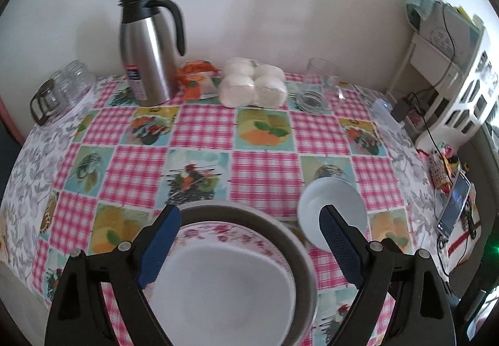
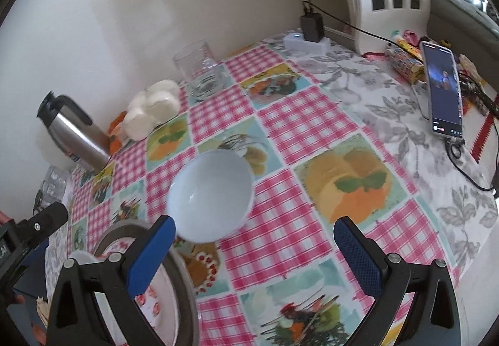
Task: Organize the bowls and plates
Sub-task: 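Move both tools toward the pale blue bowl on the table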
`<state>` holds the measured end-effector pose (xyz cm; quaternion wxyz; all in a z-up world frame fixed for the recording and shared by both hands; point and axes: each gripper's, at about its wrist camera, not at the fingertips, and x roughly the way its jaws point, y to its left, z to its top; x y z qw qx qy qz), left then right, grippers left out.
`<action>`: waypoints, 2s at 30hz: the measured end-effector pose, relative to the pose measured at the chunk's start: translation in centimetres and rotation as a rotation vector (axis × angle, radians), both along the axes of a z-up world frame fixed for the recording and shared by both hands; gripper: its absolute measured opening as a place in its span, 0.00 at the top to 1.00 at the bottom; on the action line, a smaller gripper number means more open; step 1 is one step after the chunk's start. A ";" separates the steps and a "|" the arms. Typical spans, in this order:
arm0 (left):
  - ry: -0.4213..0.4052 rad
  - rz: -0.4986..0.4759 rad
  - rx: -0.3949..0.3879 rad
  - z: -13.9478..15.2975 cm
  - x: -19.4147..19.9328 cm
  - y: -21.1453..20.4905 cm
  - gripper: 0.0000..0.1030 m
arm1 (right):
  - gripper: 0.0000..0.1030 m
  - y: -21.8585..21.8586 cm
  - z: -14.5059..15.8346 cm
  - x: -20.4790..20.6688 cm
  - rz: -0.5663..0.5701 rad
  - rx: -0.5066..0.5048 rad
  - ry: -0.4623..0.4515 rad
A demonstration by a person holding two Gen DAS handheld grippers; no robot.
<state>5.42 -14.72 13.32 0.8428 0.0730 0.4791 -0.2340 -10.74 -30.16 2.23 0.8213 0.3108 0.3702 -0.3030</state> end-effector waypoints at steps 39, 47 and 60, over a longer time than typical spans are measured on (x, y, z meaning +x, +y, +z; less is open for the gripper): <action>0.097 -0.024 0.057 -6.5 1.9 -9.2 0.12 | 0.33 -3.6 -8.3 5.5 0.058 0.095 0.169; 0.107 -0.030 0.064 -6.9 1.8 -9.4 0.12 | 0.44 -3.1 -8.5 5.9 0.083 0.095 0.167; 0.121 -0.028 0.060 -7.3 1.7 -9.4 0.12 | 0.64 -3.2 -8.5 5.7 0.097 0.120 0.131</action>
